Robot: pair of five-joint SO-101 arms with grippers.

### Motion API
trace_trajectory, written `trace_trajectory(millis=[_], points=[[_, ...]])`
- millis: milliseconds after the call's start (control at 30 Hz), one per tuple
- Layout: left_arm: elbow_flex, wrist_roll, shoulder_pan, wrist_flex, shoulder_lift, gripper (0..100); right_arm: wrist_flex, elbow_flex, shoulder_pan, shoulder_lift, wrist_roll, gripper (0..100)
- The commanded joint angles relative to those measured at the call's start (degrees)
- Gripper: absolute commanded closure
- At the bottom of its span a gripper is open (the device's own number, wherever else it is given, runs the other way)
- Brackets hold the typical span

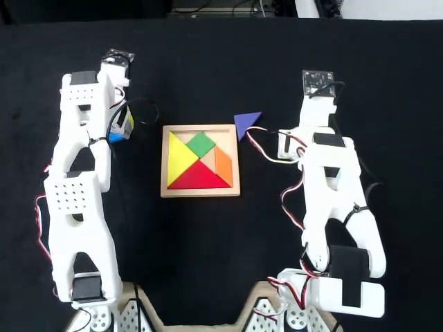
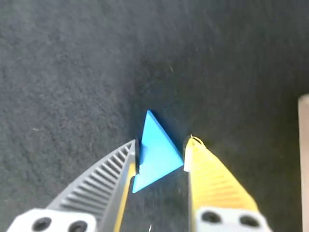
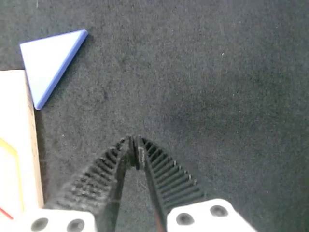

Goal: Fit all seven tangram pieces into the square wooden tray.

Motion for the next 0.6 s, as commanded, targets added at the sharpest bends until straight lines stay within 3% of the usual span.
trace_trajectory(millis=[0, 167, 367, 567], points=[[-10.42, -8.26, 3.38, 7.74, -1.49, 83, -0.79, -0.31, -0.53, -0.31, 0.18, 98.7], [-25.54, -16.18, 8.13, 18.37, -1.41, 83, -0.79, -0.31, -0.35, -0.31, 0.18, 98.7], [-28.18, -26.37, 14.2, 18.46, -0.88, 83, -0.79, -0.4, 0.44, -0.48, 0.18, 98.7], [-26.95, -29.27, 19.3, 18.2, 1.58, 83, -0.79, -0.57, 1.58, -0.66, 0.18, 98.7]])
